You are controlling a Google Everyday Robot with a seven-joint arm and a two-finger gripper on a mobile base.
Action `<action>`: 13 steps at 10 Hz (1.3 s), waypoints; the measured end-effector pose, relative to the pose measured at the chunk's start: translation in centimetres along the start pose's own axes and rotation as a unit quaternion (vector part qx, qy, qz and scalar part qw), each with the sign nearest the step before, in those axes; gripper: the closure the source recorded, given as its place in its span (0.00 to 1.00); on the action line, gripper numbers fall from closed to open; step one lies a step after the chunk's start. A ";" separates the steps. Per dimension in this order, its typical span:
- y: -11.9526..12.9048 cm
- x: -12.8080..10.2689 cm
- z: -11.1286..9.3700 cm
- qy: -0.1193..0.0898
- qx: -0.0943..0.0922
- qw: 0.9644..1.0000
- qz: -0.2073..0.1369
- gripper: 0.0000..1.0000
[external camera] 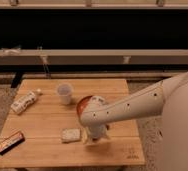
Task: Drag the pepper across the table
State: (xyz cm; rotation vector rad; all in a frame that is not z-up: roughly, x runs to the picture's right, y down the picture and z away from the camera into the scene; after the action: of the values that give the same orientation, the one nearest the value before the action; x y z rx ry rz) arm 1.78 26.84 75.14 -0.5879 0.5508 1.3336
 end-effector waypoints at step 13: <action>-0.6 -0.4 2.5 0.007 -0.006 0.999 0.037 1.00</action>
State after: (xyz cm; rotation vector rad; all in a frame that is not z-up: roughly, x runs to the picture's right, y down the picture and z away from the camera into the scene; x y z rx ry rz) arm 2.38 28.17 77.26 -0.5922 0.5819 1.4042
